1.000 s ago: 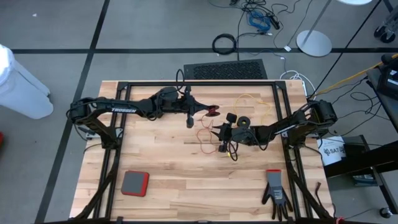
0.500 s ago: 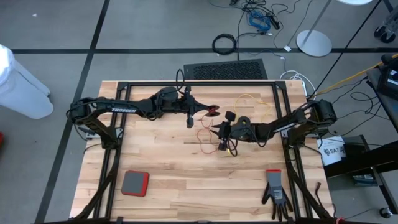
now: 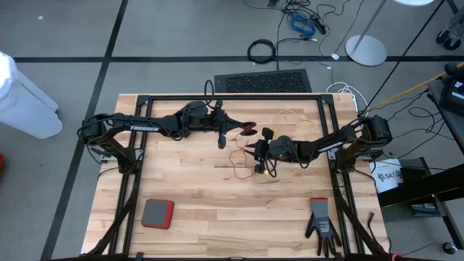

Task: Coil cords
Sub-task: Coil the red wire onto the black spool

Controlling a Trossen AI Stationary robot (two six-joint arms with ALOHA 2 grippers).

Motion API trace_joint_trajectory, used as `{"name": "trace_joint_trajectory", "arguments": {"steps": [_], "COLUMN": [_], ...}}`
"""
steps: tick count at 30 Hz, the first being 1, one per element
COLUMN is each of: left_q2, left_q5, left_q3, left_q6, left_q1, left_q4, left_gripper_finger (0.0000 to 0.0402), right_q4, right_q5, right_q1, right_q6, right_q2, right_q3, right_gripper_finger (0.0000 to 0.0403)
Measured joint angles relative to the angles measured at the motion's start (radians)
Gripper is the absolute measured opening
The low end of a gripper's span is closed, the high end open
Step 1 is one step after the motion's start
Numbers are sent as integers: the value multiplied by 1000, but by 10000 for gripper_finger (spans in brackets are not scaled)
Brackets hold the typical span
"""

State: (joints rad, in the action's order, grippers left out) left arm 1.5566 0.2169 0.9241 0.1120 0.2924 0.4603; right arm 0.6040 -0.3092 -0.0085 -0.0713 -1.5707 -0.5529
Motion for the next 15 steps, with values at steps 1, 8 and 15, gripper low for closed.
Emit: {"name": "trace_joint_trajectory", "arguments": {"steps": [1,8,15], "left_q2": [0,0,0], "left_q5": [0,0,0], "left_q3": [0,0,0], "left_q6": [0,-29,-53], "left_q1": [0,0,-5], "left_q4": [3,16,41], "left_gripper_finger": [0,0,0], "right_q4": [2,6,17], "right_q5": [0,-1,-2], "right_q1": [-1,-4,-5], "right_q6": [0,-1,-3], "right_q2": [0,0,0], "right_q3": [0,0,0], "right_gripper_finger": [75,75,75]}}
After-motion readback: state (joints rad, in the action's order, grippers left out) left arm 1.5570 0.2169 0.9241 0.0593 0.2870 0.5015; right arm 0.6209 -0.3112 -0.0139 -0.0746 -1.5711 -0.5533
